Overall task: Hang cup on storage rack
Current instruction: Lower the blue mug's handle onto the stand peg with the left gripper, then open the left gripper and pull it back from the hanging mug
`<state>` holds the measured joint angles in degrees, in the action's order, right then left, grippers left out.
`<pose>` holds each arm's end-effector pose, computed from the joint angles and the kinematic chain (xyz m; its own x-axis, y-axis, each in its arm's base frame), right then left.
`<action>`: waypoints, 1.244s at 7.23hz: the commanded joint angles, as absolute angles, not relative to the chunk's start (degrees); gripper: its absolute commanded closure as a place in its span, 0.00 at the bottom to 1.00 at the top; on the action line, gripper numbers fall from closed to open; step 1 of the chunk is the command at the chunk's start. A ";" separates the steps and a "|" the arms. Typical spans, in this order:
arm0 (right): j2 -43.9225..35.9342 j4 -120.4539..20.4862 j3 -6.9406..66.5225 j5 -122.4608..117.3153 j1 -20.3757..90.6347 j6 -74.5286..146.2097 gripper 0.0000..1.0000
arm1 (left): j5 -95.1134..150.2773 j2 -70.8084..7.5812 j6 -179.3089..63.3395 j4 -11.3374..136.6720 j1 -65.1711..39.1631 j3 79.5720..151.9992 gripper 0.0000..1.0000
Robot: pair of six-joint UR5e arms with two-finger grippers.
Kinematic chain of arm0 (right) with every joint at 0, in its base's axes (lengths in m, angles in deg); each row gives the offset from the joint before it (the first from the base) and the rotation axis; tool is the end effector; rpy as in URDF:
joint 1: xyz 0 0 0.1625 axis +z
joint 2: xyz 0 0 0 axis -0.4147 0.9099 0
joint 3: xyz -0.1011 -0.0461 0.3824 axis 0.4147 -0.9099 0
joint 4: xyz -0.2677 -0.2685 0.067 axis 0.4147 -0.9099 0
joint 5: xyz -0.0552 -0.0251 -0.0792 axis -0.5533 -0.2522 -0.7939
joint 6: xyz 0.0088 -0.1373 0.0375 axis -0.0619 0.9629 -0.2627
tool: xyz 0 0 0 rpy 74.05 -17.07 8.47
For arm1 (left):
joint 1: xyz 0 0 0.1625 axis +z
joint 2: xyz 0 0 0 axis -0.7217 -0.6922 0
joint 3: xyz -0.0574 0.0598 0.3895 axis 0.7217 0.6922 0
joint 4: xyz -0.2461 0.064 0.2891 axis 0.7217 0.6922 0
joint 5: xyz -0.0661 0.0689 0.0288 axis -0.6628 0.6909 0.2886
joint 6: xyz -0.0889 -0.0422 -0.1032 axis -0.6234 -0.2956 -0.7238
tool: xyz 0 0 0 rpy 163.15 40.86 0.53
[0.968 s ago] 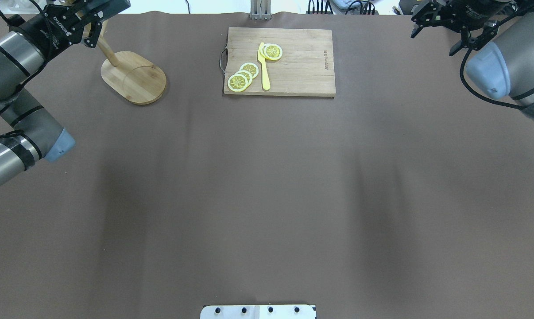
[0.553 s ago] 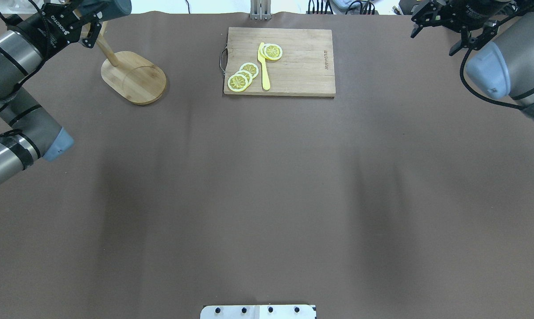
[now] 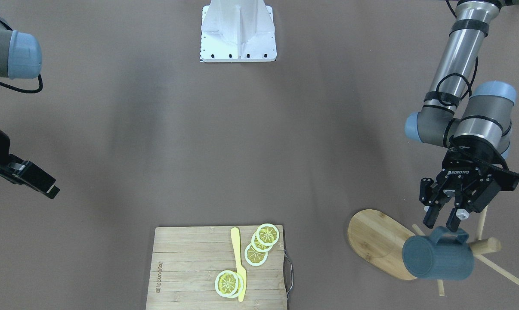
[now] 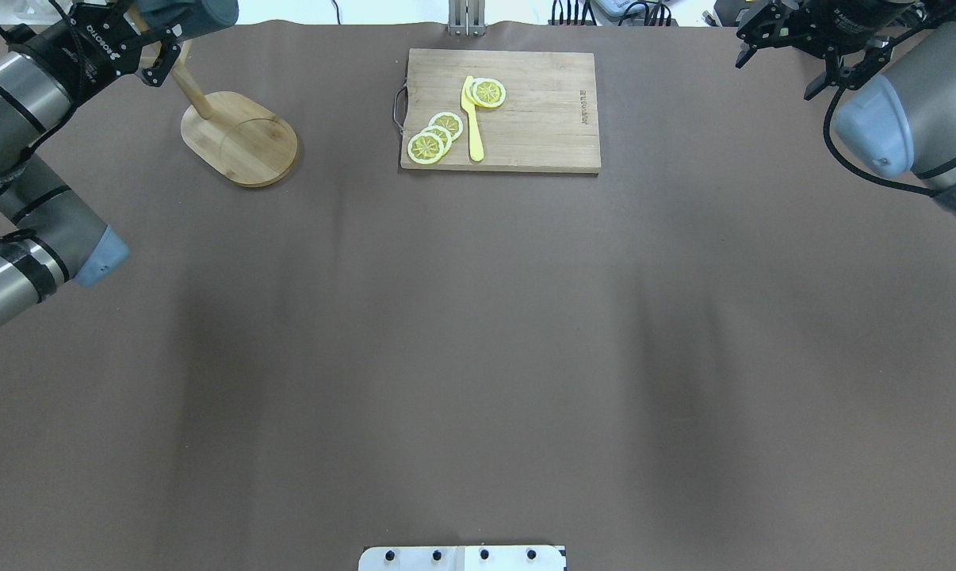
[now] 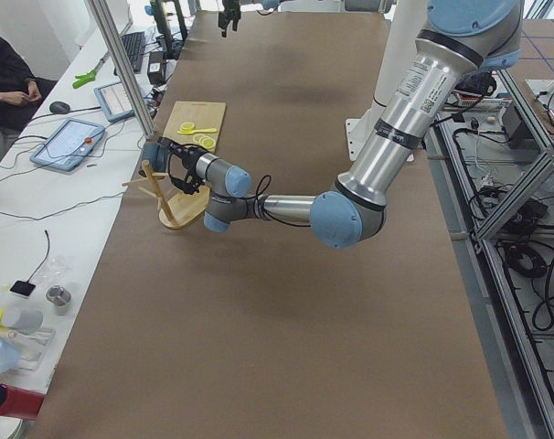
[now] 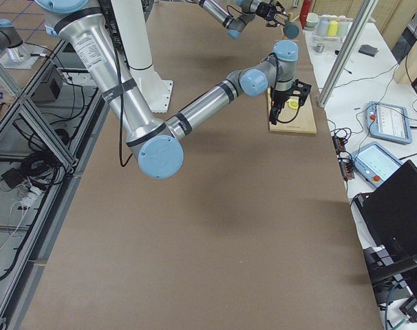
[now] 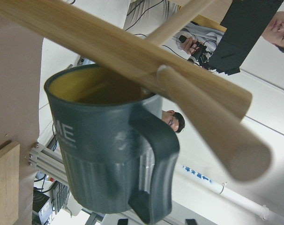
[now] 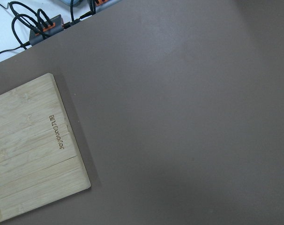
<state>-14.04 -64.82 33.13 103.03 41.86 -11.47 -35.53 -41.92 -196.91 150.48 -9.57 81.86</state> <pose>-0.2147 -0.6008 0.3260 0.5476 0.3916 0.7394 -0.3686 0.9062 -0.2070 0.2477 -0.6248 0.3829 -0.8712 -0.3057 -0.3841 0.2060 0.4826 -0.8513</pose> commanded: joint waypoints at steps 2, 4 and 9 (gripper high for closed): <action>-14.12 -64.82 33.30 103.08 41.86 -11.47 0.00 | -36.57 -41.81 -198.11 150.21 -10.94 82.47 0.01; -14.12 -64.82 33.30 103.08 41.86 -11.47 0.00 | -38.42 -38.76 -198.64 150.03 -11.64 87.10 0.01; -13.95 -65.08 34.00 103.08 41.86 -11.47 0.00 | -46.03 -26.63 -198.65 135.05 -16.36 111.42 0.01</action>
<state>-13.99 -65.03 33.95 103.08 41.86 -11.47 -42.97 -29.39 -198.71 140.14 -14.08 104.82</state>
